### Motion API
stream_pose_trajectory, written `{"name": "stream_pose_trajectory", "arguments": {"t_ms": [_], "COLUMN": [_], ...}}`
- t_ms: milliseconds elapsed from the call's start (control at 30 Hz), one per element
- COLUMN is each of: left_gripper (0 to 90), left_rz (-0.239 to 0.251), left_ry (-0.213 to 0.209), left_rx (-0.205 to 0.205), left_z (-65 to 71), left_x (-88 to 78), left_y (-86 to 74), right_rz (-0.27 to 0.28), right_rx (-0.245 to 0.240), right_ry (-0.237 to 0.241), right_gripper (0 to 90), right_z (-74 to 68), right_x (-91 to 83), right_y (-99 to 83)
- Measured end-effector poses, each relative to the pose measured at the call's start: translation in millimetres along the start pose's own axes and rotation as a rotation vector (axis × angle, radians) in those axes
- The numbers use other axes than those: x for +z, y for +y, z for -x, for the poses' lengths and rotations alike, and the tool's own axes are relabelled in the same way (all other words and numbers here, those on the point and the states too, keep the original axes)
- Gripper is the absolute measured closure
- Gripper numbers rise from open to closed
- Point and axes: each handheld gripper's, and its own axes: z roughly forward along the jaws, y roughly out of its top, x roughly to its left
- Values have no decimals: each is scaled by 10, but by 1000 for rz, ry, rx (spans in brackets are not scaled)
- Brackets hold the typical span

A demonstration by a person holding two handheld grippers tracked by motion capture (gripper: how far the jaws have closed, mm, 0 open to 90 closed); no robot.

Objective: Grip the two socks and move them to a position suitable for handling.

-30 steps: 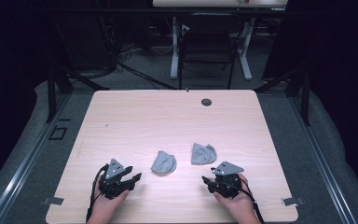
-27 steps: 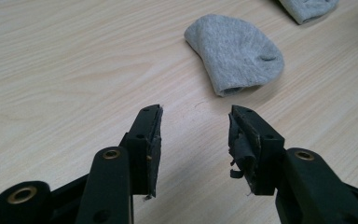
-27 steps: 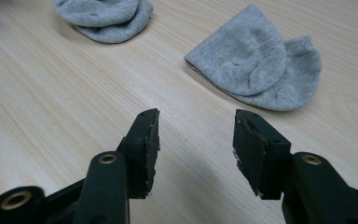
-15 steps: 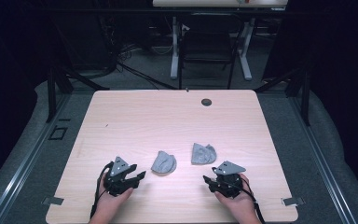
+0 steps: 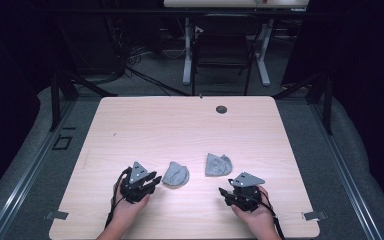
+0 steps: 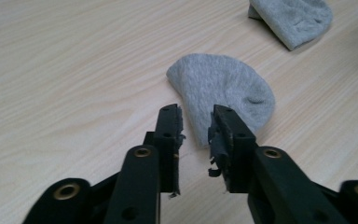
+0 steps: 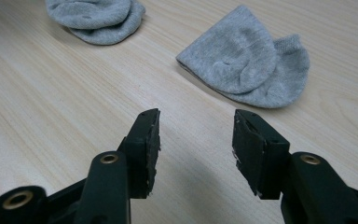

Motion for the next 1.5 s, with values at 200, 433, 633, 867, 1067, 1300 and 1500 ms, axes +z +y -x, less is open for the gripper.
{"name": "stream_pose_trajectory", "arguments": {"t_ms": [200, 433, 633, 867, 1067, 1300, 1500], "left_gripper": [858, 898, 898, 898, 897, 896, 897], "left_rz": [1, -34, -67, -90, -104, -104, -81], "left_ry": [3, -1, -10, -29, -43, -61, -59], "left_rx": [3, 26, 46, 54, 68, 77, 73], "left_z": [-6, 21, 68, 140, 208, 280, 269], "left_x": [52, 223, 321, 367, 367, 346, 316], "left_y": [66, 103, 79, 1, -26, -42, 17], "right_rz": [7, 4, 0, 8, 1, 1, 2], "right_rx": [4, -1, -2, 4, -2, -2, -2], "right_ry": [-1, 0, 1, 1, 4, 3, 2], "right_gripper": [510, 510, 510, 510, 510, 509, 510], "right_z": [-5, -2, 9, 19, 8, 8, 8], "right_x": [10, 12, 8, 2, 9, 9, 5], "right_y": [1, -1, -1, -3, -2, -2, -2]}}
